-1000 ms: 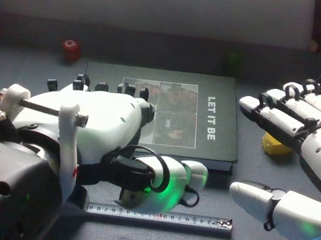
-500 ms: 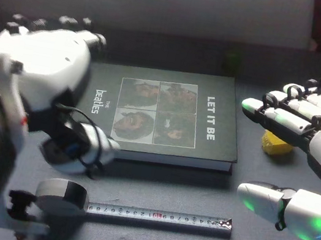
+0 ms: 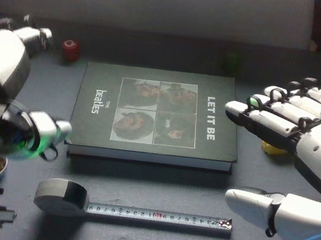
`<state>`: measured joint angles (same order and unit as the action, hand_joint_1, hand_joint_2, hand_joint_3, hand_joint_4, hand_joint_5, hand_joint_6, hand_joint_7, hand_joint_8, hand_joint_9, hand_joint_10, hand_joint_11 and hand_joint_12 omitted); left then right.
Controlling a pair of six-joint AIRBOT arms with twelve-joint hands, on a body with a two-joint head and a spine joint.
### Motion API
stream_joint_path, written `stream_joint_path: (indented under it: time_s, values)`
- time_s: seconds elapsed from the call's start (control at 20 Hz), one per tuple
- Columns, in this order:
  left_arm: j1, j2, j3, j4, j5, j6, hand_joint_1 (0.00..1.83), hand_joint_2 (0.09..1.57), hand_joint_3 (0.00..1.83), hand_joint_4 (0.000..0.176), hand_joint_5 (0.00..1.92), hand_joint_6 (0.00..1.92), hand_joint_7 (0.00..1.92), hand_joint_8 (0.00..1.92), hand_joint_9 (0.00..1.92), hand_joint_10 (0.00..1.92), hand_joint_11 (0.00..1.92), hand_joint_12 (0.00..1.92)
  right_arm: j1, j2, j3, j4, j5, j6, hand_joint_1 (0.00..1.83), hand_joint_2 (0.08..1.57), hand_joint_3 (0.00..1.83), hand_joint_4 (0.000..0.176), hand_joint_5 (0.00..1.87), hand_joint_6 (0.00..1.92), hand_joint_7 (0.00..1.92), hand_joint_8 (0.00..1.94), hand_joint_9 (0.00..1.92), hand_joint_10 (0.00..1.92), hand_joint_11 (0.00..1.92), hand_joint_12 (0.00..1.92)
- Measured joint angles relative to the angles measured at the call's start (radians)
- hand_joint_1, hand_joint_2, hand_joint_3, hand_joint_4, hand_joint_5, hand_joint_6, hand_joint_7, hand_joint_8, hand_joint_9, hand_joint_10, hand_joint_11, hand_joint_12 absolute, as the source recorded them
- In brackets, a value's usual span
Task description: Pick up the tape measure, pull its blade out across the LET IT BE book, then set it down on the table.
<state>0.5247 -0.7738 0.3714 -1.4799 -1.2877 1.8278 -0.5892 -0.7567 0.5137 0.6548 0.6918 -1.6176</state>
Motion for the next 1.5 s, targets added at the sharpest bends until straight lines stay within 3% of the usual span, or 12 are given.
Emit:
stream_joint_path:
  time_s: [0.2, 0.3, 0.45, 0.55, 0.65, 0.85, 0.9, 1.0, 1.15, 1.3, 1.5]
  values:
    - [0.080, 0.035, -0.031, 0.108, 0.090, -0.128, 1.11, 1.06, 0.00, 0.000, 0.40, 0.01, 0.39, 0.00, 0.37, 0.01, 0.11, 0.69, 0.048, -0.006, 0.063, -0.061, -0.123, 0.131, 0.16, 1.12, 0.00, 0.088, 0.17, 0.00, 0.20, 0.00, 0.14, 0.01, 0.00, 0.69]
    - [0.121, 0.045, -0.031, 0.220, 0.160, -0.263, 1.12, 1.06, 0.00, 0.000, 0.41, 0.01, 0.41, 0.01, 0.38, 0.00, 0.13, 0.69, 0.088, -0.005, 0.089, -0.079, -0.202, 0.219, 0.13, 1.14, 0.01, 0.088, 0.16, 0.00, 0.18, 0.00, 0.14, 0.00, 0.00, 0.69]
    - [0.193, 0.045, -0.054, 0.298, 0.201, -0.346, 1.13, 1.07, 0.00, 0.000, 0.49, 0.01, 0.49, 0.01, 0.42, 0.00, 0.21, 0.65, 0.094, -0.005, 0.106, -0.080, -0.314, 0.296, 0.09, 1.15, 0.01, 0.087, 0.13, 0.00, 0.17, 0.00, 0.14, 0.00, 0.00, 0.68]
    - [0.259, 0.045, -0.055, 0.366, 0.214, -0.469, 1.12, 1.08, 0.00, 0.000, 0.49, 0.01, 0.50, 0.01, 0.42, 0.00, 0.22, 0.65, 0.096, -0.005, 0.109, -0.092, -0.341, 0.340, 0.13, 1.14, 0.00, 0.088, 0.17, 0.01, 0.19, 0.01, 0.14, 0.00, 0.00, 0.67]
    - [0.340, 0.045, -0.039, 0.448, 0.214, -0.595, 1.12, 1.08, 0.00, 0.000, 0.50, 0.01, 0.51, 0.01, 0.43, 0.00, 0.22, 0.65, 0.103, -0.005, 0.123, -0.213, -0.352, 0.478, 0.13, 1.14, 0.00, 0.088, 0.18, 0.01, 0.18, 0.00, 0.15, 0.00, 0.00, 0.65]
    - [0.430, 0.016, -0.007, 0.514, 0.136, -0.704, 1.13, 1.07, 0.00, 0.000, 0.49, 0.00, 0.50, 0.00, 0.43, 0.00, 0.22, 0.64, 0.105, -0.003, 0.135, -0.267, -0.367, 0.570, 0.13, 1.14, 0.00, 0.087, 0.18, 0.01, 0.17, 0.00, 0.14, 0.00, 0.00, 0.65]
    - [0.463, 0.015, 0.004, 0.570, 0.127, -0.735, 1.13, 1.07, 0.00, 0.000, 0.49, 0.00, 0.50, 0.00, 0.43, 0.00, 0.23, 0.64, 0.119, -0.001, 0.137, -0.279, -0.390, 0.595, 0.13, 1.14, 0.00, 0.087, 0.18, 0.01, 0.16, 0.00, 0.14, 0.00, 0.00, 0.66]
    - [0.506, 0.010, 0.014, 0.614, 0.123, -0.775, 1.13, 1.07, 0.00, 0.000, 0.49, 0.00, 0.50, 0.00, 0.43, 0.00, 0.23, 0.64, 0.132, -0.001, 0.148, -0.281, -0.417, 0.612, 0.13, 1.14, 0.00, 0.087, 0.19, 0.01, 0.17, 0.00, 0.14, 0.00, 0.00, 0.67]
    - [0.594, -0.027, 0.049, 0.654, 0.110, -0.868, 1.14, 1.07, 0.00, 0.000, 0.49, 0.00, 0.50, 0.00, 0.44, 0.00, 0.23, 0.64, 0.151, 0.001, 0.151, -0.174, -0.468, 0.525, 0.14, 1.14, 0.00, 0.087, 0.20, 0.01, 0.18, 0.01, 0.14, 0.00, 0.00, 0.67]
    - [0.637, -0.049, 0.084, 0.696, 0.085, -0.894, 1.16, 1.07, 0.00, 0.000, 0.48, 0.00, 0.50, 0.00, 0.43, 0.00, 0.23, 0.63, 0.162, -0.008, 0.151, -0.085, -0.492, 0.427, 0.14, 1.14, 0.00, 0.088, 0.19, 0.00, 0.18, 0.00, 0.14, 0.00, 0.00, 0.67]
    - [0.650, -0.068, 0.114, 0.697, 0.071, -0.895, 1.15, 1.07, 0.00, 0.000, 0.49, 0.00, 0.50, 0.00, 0.45, 0.01, 0.24, 0.63, 0.175, -0.008, 0.158, -0.065, -0.496, 0.430, 0.13, 1.14, 0.00, 0.087, 0.17, 0.00, 0.19, 0.01, 0.15, 0.00, 0.00, 0.67]
